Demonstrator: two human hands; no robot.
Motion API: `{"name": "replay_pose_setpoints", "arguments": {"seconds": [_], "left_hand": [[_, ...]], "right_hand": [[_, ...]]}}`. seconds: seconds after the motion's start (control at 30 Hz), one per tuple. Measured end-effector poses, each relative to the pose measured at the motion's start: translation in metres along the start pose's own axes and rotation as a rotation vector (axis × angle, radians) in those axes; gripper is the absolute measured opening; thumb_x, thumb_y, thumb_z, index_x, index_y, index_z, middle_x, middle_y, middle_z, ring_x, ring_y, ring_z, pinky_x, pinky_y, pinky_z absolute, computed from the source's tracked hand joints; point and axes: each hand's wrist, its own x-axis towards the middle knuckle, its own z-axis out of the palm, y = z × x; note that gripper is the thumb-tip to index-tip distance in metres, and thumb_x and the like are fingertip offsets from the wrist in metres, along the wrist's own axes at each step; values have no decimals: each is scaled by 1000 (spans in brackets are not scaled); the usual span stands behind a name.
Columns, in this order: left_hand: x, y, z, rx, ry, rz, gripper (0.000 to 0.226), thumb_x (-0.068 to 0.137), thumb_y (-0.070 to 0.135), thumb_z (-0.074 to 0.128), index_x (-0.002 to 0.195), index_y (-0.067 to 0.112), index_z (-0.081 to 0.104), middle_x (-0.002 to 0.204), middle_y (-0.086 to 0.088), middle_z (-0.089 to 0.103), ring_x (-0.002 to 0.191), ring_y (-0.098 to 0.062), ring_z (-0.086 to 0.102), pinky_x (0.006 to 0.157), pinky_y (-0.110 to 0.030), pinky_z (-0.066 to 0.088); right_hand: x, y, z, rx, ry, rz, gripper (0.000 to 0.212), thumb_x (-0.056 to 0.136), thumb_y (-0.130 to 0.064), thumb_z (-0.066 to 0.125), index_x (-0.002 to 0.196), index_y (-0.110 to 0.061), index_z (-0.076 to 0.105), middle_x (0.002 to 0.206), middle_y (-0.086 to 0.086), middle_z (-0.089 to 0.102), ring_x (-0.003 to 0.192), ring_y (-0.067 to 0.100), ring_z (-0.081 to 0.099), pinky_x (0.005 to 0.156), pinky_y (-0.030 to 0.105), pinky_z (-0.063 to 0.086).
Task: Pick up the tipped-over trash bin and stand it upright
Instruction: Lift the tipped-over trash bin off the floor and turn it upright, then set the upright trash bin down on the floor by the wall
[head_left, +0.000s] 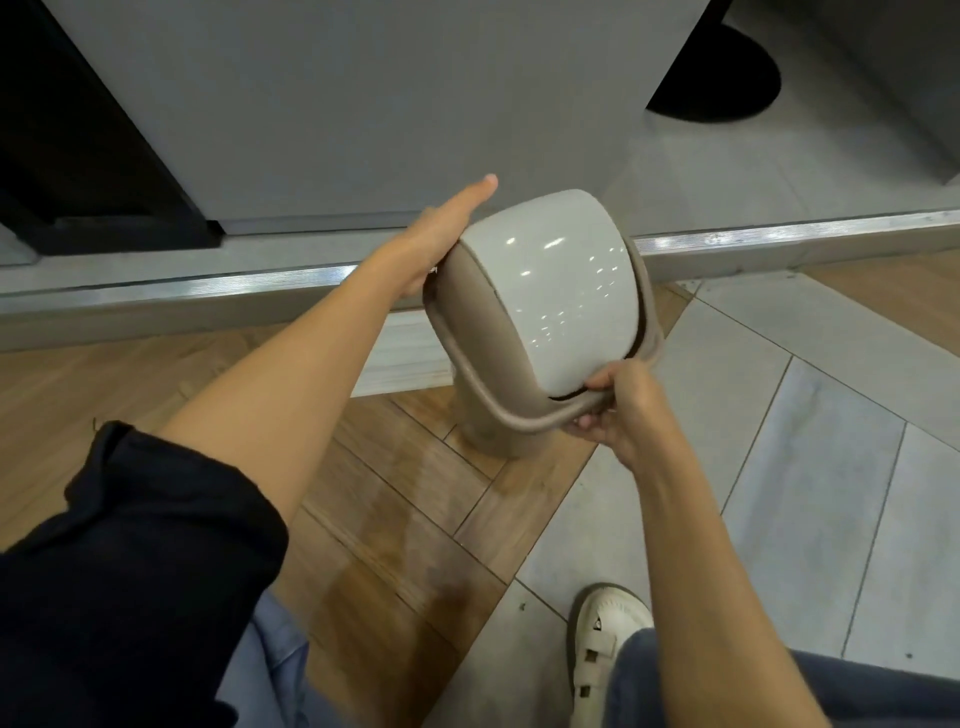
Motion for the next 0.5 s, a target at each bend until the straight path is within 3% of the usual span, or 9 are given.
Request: {"name": "replay_pose_setpoints", "arguments": {"seconds": [0.07, 0.1, 0.17, 0.23, 0.27, 0.33, 0.37, 0.43, 0.5], "left_hand": [[0, -1, -3, 11, 18, 28, 79, 97, 74, 45, 141, 11, 62, 109, 0, 77, 92, -11, 76, 63, -17, 47], [0, -2, -5, -1, 40, 37, 73, 100, 71, 44, 136, 11, 66, 95, 4, 75, 82, -11, 72, 61, -19, 46], [-1, -9, -10, -26, 101, 40, 68, 102, 68, 45, 133, 12, 68, 106, 1, 72, 95, -16, 63, 73, -26, 46], [-7, -21, -13, -84, 181, 44, 61, 105, 62, 42, 133, 13, 66, 131, -3, 68, 116, -20, 60, 96, -34, 49], [-13, -26, -12, -127, 226, 33, 59, 108, 58, 40, 140, 14, 62, 144, -4, 62, 129, -22, 57, 110, -40, 45], [-30, -38, -6, -238, 356, 27, 54, 112, 50, 37, 152, 16, 50, 158, -4, 49, 144, -24, 45, 122, -43, 35], [-39, -45, 0, -309, 423, 19, 52, 112, 47, 37, 154, 17, 47, 159, -3, 47, 144, -24, 43, 122, -42, 35], [-55, -61, 15, -456, 480, -26, 50, 112, 46, 38, 155, 21, 43, 157, -1, 45, 143, -24, 43, 122, -45, 35], [-68, -73, 32, -560, 399, -82, 56, 109, 54, 38, 158, 26, 38, 161, 1, 43, 145, -23, 42, 123, -52, 35]], "right_hand": [[-12, 6, 2, -46, -117, 100, 3, 87, -4, 47, 86, -3, 50, 67, 14, 52, 42, 26, 58, 54, 40, 60], [-17, 4, -1, -136, -177, 151, 8, 91, -10, 49, 92, -3, 50, 71, 17, 55, 52, 30, 65, 57, 40, 61], [-22, -7, -13, -426, -207, 179, 26, 95, -26, 55, 105, -2, 51, 88, 21, 61, 75, 35, 70, 72, 43, 60], [-25, -25, -26, -683, -48, 53, 35, 93, -34, 59, 110, -4, 51, 102, 19, 61, 92, 37, 67, 82, 45, 55], [-23, -35, -30, -730, 54, -57, 33, 93, -35, 59, 106, -6, 52, 101, 16, 61, 95, 37, 65, 79, 42, 54], [-16, -53, -31, -649, 185, -317, 24, 93, -34, 55, 87, -11, 56, 83, 5, 57, 87, 33, 56, 66, 30, 44], [-9, -59, -29, -578, 204, -408, 22, 93, -35, 53, 89, -13, 58, 80, 0, 54, 87, 29, 52, 66, 29, 41], [6, -69, -18, -470, 158, -443, 42, 93, -44, 47, 122, -17, 58, 107, -4, 60, 105, 22, 53, 83, 32, 44], [20, -69, -10, -420, 43, -401, 56, 91, -57, 39, 135, -26, 54, 129, -9, 58, 120, 16, 52, 103, 38, 42]]}}
